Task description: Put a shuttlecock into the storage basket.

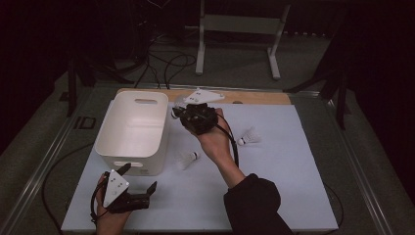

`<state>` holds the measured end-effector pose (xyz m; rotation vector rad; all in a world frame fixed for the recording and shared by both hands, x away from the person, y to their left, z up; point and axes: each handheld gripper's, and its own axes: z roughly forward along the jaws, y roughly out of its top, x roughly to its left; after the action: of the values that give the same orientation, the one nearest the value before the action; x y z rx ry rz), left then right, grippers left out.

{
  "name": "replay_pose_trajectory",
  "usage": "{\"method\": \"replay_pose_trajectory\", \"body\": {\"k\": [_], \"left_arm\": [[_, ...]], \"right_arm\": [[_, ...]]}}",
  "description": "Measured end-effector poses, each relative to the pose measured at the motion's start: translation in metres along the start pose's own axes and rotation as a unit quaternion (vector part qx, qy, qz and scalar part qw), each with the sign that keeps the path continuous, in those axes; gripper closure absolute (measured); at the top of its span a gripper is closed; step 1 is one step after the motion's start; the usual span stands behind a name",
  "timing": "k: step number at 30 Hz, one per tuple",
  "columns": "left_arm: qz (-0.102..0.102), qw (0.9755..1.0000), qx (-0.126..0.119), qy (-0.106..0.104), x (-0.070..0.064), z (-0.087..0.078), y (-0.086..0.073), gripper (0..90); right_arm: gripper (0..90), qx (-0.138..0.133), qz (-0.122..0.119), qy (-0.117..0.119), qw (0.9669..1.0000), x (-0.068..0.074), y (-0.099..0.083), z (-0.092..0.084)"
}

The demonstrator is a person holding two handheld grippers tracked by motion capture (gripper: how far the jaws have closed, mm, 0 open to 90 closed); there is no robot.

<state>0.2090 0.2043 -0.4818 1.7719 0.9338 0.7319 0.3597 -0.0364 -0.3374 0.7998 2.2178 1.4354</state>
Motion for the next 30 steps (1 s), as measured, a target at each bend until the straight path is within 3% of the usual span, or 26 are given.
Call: {"method": "replay_pose_trajectory", "body": {"k": [30], "left_arm": [[0.005, 1.0000, 0.000, 0.000, -0.002, 0.000, 0.000, 0.3]], "right_arm": [[88.5, -0.010, -0.020, 0.028, 0.9994, 0.023, 0.014, 0.017]]}}
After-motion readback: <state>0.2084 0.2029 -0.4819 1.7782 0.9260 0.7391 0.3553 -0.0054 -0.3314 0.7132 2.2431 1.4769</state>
